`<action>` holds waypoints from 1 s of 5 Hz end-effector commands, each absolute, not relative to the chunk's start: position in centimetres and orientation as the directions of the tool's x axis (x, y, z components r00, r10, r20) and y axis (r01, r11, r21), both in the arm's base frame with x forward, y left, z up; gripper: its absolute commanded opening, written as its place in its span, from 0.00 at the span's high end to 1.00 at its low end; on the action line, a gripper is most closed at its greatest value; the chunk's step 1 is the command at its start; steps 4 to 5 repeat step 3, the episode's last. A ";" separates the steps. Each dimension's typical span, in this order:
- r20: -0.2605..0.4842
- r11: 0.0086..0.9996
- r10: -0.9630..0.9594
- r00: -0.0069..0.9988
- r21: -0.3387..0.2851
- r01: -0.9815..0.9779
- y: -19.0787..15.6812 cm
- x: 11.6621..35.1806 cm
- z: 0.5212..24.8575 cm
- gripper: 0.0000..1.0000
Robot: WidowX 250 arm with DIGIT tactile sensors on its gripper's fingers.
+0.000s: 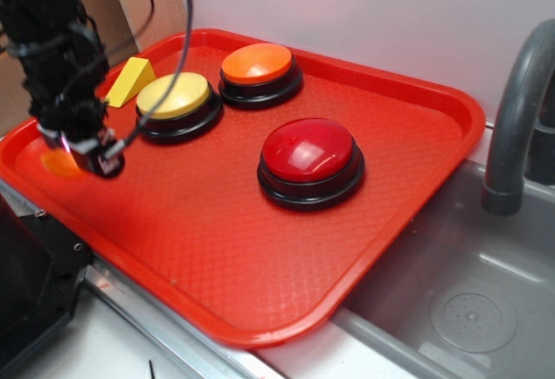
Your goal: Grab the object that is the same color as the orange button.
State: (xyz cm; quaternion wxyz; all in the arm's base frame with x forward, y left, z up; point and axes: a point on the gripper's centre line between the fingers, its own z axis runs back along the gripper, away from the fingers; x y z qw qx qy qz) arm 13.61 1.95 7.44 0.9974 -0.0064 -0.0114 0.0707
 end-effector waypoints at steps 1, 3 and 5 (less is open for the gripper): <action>0.030 0.960 0.280 0.959 -0.027 -0.280 2.4 14.6 14.4 1.00; 0.078 0.964 0.263 0.962 -0.059 -0.259 1.4 15.2 16.2 1.00; 0.078 0.964 0.263 0.962 -0.059 -0.259 1.4 15.2 16.2 1.00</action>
